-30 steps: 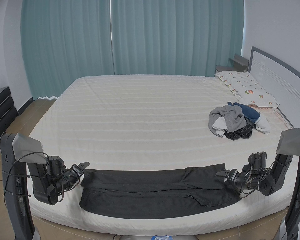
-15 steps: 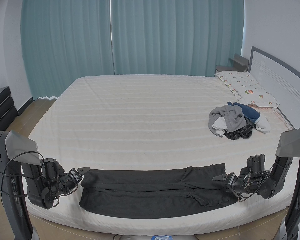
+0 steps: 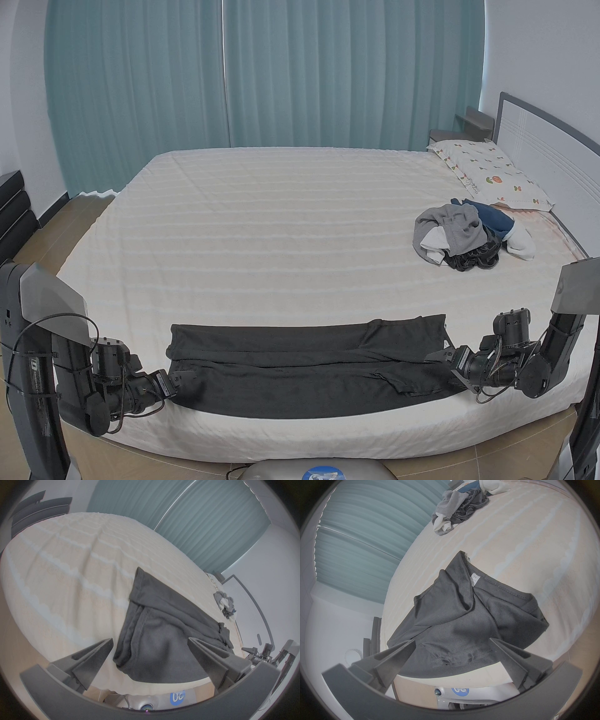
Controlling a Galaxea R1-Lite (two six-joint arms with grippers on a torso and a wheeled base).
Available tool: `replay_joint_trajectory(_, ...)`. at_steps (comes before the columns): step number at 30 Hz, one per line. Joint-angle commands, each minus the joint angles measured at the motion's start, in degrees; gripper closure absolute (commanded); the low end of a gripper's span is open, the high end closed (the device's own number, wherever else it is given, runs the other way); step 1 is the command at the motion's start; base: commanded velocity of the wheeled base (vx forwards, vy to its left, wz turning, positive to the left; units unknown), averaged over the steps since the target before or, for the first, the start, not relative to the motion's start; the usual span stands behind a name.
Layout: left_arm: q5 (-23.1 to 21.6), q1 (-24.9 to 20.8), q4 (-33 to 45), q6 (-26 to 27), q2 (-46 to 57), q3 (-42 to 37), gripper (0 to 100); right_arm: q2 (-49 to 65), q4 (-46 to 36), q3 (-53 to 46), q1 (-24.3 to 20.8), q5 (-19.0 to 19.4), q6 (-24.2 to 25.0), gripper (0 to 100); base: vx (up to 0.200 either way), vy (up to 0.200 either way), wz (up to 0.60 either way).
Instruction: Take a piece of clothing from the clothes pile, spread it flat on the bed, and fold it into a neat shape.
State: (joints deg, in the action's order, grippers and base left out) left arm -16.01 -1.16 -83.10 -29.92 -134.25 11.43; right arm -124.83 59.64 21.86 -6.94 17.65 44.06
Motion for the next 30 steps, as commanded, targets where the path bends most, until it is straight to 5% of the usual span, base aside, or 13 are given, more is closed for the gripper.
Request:
replay_joint_trajectory(1, 0.63, -1.21, -0.04, -0.05, -1.71, 0.08, 0, -0.06, 0.04, -0.06, -0.09, 0.01, -0.02, 0, 0.0, 0.0, 0.0)
replay_joint_trajectory(7, 3.0, -1.3, -0.04, 0.38, -3.12, 0.43, 0, -0.59, 0.04, 0.11, -0.09, 0.01, -0.11, 0, 0.0, 0.0, 0.0)
replay_joint_trajectory(8, 3.09, -1.3, -0.04, 0.47, -3.03, 0.34, 100, -0.85, 0.13, 0.11, -0.09, 0.01, -0.2, 0, 0.0, 0.0, 0.0)
replay_joint_trajectory(16, 13.11, -2.97, 0.66, 1.18, -2.85, 0.08, 100, -0.76, 0.13, 0.03, -0.09, 0.01, -0.2, 0, 0.0, 0.0, 0.0)
replay_joint_trajectory(30, 16.89, -3.15, 0.75, 5.83, -2.85, -1.85, 100, -0.68, 0.04, -0.06, -0.27, 0.01, -0.2, 0, 0.0, 0.0, 0.0)
